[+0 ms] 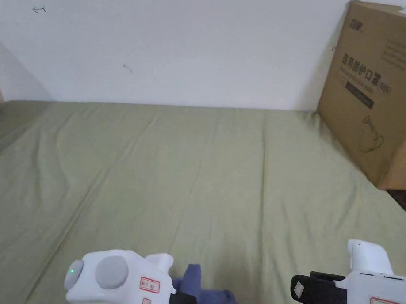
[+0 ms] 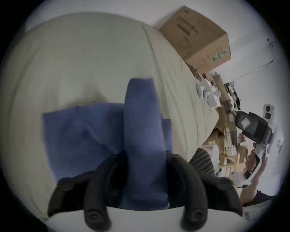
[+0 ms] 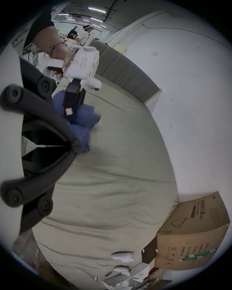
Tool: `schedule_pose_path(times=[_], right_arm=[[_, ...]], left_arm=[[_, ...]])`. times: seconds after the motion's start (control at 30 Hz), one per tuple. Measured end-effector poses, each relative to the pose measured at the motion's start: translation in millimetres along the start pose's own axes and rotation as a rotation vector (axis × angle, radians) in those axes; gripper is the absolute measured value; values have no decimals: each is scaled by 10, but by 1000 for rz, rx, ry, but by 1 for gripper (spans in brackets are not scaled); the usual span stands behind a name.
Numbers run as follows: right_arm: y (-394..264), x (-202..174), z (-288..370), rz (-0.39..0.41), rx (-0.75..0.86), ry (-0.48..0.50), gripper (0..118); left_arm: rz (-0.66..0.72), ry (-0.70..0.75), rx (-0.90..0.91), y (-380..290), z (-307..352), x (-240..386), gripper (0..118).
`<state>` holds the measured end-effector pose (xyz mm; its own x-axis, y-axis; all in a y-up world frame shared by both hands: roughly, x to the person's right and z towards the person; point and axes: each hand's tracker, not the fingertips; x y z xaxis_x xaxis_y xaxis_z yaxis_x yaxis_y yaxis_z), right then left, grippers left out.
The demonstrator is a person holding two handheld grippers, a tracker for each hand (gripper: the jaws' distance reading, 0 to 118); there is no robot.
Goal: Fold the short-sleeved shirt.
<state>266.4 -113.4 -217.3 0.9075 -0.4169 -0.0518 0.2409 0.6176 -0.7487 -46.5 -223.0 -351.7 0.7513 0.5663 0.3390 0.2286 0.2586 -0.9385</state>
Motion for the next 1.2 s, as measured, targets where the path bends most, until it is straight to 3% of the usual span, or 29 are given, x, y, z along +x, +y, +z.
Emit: schedule_pose_path(times=[0.03,0.1,0.2,0.37,0.4,0.43,0.47,0.53,0.87,0.97,1.1,1.2], right_arm=[[-12,26,13,-5,-1,-2,0],[-31,77,32,-16,-1,-7,0],[-42,134,56,-26,-3,-31,0],[-24,249,82,-64,18,-31,0],[-18,264,85,-71,23,-29,0],[-15,273,86,-76,26,-27,0],[-13,281,87,-80,31,-27,0],[-14,288,87,-82,37,-31,0],[-12,286,127,-86,44,-33,0],[-18,281,135,-89,43,-34,0],[-28,251,140,-89,37,-40,0],[-11,201,182,-76,42,-41,0]], left_arm=[[15,-48,-14,8,-83,13,92],[58,-158,-12,-6,-146,67,114],[49,-241,50,-4,-4,111,115],[-95,-40,124,-19,423,111,114],[-98,-43,117,-38,463,95,110],[-93,-50,119,-54,485,73,93],[-79,-56,126,-60,493,60,67],[-52,-52,129,-96,414,40,1],[-32,-14,-71,-175,-698,109,0],[31,-91,-22,-223,-851,114,0],[31,-107,6,-226,-724,138,1],[6,-139,165,-215,-276,171,0]])
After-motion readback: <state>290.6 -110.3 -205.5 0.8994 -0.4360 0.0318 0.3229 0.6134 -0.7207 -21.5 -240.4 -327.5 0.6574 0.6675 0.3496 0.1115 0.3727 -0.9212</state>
